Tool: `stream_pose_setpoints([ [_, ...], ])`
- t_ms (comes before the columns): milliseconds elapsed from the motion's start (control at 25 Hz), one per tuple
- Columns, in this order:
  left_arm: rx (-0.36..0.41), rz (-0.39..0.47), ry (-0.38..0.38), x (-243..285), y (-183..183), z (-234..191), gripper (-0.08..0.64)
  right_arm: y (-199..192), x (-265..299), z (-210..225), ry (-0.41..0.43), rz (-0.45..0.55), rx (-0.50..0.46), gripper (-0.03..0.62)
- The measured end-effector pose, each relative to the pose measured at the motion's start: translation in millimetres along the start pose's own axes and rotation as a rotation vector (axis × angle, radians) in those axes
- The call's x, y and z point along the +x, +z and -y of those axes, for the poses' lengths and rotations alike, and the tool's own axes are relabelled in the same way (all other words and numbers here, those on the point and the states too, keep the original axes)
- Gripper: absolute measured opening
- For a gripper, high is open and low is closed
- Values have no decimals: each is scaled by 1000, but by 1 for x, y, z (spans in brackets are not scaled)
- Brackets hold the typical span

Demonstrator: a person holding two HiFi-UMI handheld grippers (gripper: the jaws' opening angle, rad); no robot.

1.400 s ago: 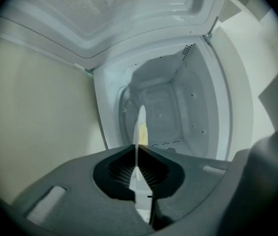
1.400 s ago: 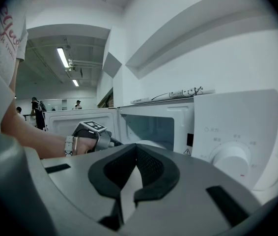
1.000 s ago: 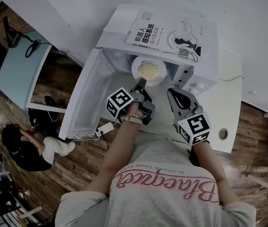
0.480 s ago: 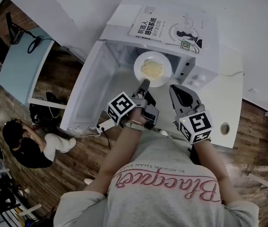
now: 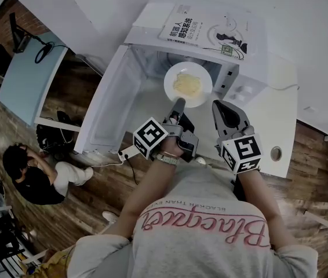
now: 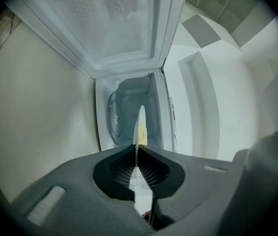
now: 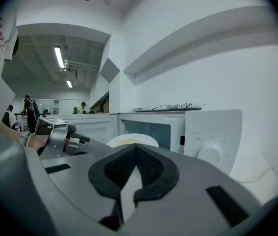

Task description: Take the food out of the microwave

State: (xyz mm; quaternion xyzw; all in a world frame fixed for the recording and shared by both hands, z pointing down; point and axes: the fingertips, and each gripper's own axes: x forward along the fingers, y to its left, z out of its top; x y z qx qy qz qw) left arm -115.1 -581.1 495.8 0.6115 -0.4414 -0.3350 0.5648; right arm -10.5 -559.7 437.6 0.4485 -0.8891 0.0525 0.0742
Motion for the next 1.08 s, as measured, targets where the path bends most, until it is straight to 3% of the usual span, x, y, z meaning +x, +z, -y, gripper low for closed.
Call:
stream_pose_setpoints([
  [1080,-20,-13,-19,-15,-7,1,17,3,-11,-12,3,16,-18,8],
])
